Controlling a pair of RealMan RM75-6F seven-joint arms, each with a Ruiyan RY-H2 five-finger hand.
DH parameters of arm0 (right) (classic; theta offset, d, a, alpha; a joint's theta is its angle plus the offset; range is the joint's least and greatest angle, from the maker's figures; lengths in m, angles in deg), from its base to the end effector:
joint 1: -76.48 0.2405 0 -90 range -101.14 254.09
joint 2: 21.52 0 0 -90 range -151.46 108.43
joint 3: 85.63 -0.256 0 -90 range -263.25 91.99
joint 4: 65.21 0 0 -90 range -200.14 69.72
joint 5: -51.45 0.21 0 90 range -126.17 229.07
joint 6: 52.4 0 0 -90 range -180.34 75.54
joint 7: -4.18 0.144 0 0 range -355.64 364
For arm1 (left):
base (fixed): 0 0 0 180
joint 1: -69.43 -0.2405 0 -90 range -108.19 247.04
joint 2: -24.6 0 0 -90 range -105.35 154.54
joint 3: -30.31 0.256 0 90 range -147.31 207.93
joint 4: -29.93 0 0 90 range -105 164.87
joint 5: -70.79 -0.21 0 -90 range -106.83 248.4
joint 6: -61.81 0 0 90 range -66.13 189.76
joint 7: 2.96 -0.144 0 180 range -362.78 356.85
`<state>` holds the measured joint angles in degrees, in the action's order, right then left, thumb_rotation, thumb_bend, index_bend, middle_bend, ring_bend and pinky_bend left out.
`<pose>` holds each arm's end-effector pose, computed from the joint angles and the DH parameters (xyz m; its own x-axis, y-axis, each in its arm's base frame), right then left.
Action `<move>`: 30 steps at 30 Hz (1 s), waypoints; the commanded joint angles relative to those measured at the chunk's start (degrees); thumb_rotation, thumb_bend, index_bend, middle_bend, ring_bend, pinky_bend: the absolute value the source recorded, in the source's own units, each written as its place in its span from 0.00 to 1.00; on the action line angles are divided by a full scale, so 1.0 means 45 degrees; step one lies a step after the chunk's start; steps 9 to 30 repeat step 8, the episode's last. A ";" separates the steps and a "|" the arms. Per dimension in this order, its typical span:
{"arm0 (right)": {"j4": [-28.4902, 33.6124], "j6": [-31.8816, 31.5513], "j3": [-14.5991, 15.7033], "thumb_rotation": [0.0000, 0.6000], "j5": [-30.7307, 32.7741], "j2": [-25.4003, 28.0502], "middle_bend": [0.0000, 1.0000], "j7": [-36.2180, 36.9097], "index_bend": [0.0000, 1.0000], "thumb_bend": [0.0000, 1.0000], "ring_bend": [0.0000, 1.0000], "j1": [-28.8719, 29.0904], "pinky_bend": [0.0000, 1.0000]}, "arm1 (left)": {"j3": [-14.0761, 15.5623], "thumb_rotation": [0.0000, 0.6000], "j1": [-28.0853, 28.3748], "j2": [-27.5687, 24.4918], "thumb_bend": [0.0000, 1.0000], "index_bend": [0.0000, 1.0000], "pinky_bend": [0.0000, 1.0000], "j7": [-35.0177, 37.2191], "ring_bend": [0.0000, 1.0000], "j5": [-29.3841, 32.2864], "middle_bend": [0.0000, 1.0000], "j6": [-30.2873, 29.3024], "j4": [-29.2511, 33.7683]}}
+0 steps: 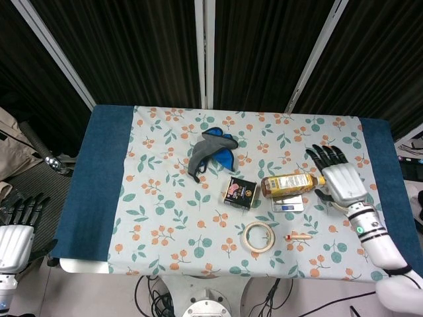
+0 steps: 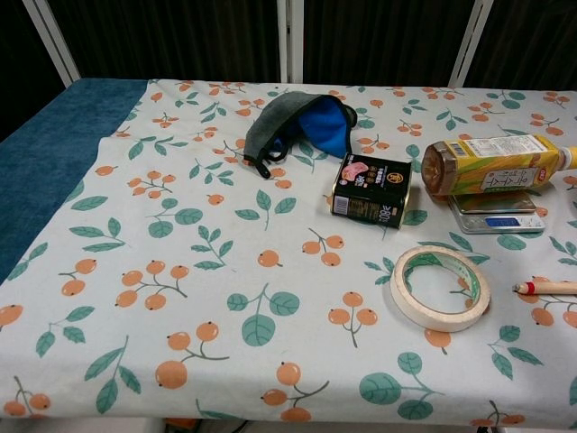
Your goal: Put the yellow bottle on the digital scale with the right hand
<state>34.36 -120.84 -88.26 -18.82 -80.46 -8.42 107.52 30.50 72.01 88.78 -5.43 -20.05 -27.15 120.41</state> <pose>-0.2325 -0.3012 0.1497 0.5503 -0.0996 0.8290 -0.8273 -0.1994 0.5252 -0.3130 0.1575 0.1585 0.4671 -0.0002 0.8842 0.8828 -0.0553 -0.4664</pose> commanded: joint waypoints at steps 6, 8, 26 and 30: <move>-0.3159 -0.6372 0.0931 1.00 -0.2054 -0.2163 0.00 0.2083 0.00 0.12 0.00 -0.5269 0.00 | -0.0136 1.00 0.0031 0.0030 0.18 0.04 0.00 -0.0034 0.00 0.0030 0.00 -0.0089 -0.0076; -0.3650 -0.6274 0.0968 1.00 -0.1863 -0.2549 0.00 0.2499 0.00 0.12 0.00 -0.5629 0.00 | -0.0127 1.00 0.0073 0.0008 0.18 0.04 0.00 -0.0068 0.00 0.0020 0.00 -0.0008 -0.0070; -0.3650 -0.6274 0.0968 1.00 -0.1863 -0.2549 0.00 0.2499 0.00 0.12 0.00 -0.5629 0.00 | -0.0127 1.00 0.0073 0.0008 0.18 0.04 0.00 -0.0068 0.00 0.0020 0.00 -0.0008 -0.0070; -0.3650 -0.6274 0.0968 1.00 -0.1863 -0.2549 0.00 0.2499 0.00 0.12 0.00 -0.5629 0.00 | -0.0127 1.00 0.0073 0.0008 0.18 0.04 0.00 -0.0068 0.00 0.0020 0.00 -0.0008 -0.0070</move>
